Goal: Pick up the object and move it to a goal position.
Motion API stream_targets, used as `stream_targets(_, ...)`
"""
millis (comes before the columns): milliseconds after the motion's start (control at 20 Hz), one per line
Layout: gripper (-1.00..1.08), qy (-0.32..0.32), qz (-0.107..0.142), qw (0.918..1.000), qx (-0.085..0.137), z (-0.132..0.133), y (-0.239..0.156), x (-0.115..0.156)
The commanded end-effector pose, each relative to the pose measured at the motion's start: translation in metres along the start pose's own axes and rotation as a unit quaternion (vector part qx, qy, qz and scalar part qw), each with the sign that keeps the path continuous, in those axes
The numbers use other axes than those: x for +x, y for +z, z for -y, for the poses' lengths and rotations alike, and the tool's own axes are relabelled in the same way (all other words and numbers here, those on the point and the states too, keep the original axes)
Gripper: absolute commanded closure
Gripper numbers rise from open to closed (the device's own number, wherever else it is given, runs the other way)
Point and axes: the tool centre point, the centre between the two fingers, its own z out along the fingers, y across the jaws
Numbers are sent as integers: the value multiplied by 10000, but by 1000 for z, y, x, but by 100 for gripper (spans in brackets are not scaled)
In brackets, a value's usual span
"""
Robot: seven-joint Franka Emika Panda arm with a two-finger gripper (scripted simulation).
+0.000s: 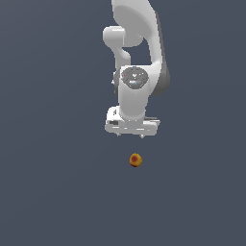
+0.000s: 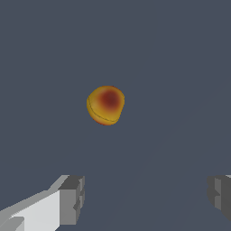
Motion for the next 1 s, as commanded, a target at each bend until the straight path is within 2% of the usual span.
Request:
stream_targets(0,-92,191,-16,9998,2,6,7,9)
stream_targets(500,-92,1111,-111,9938,6,34,44,50)
stream_targets(950,-92,1497,-155,9886,6,48,62,65)
